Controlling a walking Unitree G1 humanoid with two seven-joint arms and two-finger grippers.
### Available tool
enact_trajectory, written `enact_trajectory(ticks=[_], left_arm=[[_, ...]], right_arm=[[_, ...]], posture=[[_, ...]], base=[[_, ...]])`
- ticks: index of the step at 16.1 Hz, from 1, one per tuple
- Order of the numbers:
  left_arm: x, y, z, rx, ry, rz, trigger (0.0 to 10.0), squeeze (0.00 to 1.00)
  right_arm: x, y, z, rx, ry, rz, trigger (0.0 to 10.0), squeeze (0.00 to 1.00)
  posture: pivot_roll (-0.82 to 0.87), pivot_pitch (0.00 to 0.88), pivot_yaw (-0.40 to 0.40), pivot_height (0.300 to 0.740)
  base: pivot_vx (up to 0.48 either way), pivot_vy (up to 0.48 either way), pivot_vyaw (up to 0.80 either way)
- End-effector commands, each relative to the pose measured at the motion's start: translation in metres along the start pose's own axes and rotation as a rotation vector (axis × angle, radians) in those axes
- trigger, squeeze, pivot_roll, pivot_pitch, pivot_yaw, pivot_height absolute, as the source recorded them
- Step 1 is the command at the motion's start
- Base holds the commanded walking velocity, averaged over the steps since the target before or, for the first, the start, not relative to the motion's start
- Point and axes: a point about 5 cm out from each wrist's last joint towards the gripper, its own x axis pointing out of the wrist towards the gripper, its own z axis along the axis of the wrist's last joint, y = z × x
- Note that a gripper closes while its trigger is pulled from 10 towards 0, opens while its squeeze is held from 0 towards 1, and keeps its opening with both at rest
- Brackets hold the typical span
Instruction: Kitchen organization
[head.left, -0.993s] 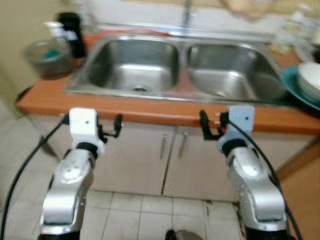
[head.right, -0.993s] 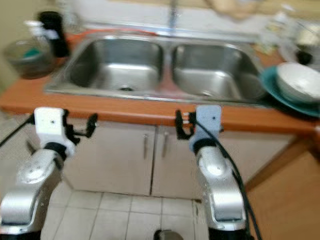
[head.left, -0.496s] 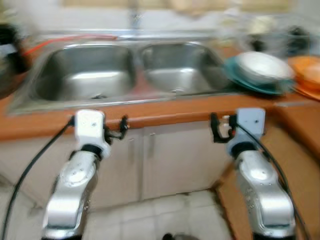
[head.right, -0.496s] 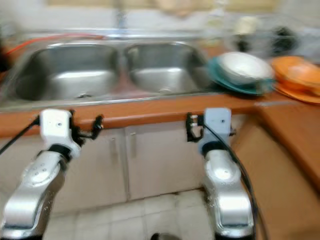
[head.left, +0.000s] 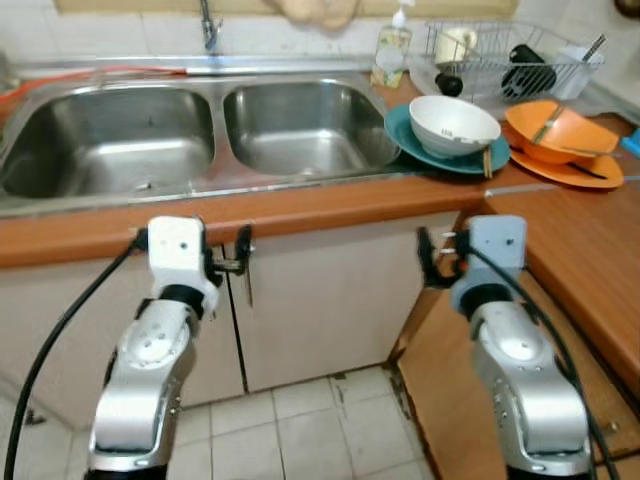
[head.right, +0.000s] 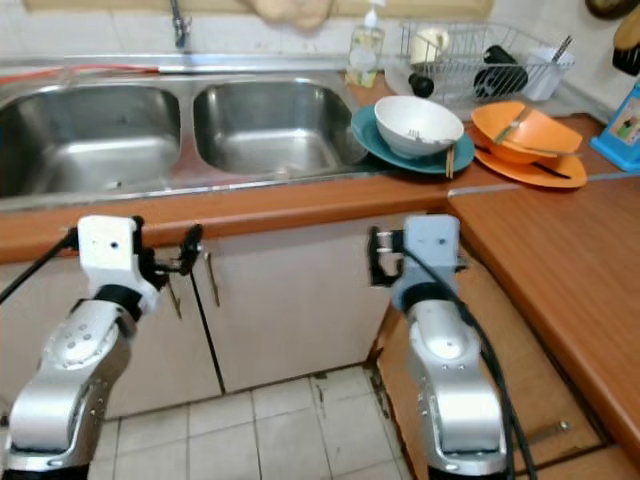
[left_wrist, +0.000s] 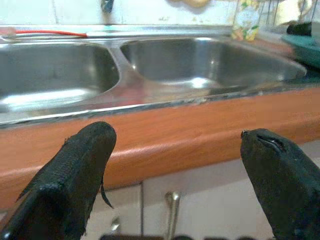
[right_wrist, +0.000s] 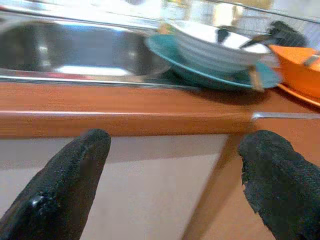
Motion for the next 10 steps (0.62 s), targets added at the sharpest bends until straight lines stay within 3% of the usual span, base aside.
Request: enact_trajectory(ticks=[1,9,10], left_arm=[[0.0021,-0.0001,0.0046,0.016,-0.027,-0.018,10.0,0.0],[0.0029,-0.0075,0.012,0.078,-0.061,-0.11,10.0,0.0],[0.0035,-0.0073,0.0132,0.078,-0.064,-0.113,10.0,0.0]], right_arm=[[-0.0012,-0.0006,0.0063,-0.001,-0.026,0.005,10.0,0.0],[-0.0068,-0.0049,0.0081,0.006,-0.074,-0.025,10.0,0.0],[-0.0076,-0.0043,0.0084,0.022,-0.085,-0.017,10.0,0.0]], posture=[[-0.03,0.0,-0.009,0.74],[-0.03,0.0,0.012,0.74],[-0.04,0.0,0.015,0.74]], base=[[0.0,0.0,0.0],[0.348,0.0,0.0],[0.349,0.0,-0.8]])
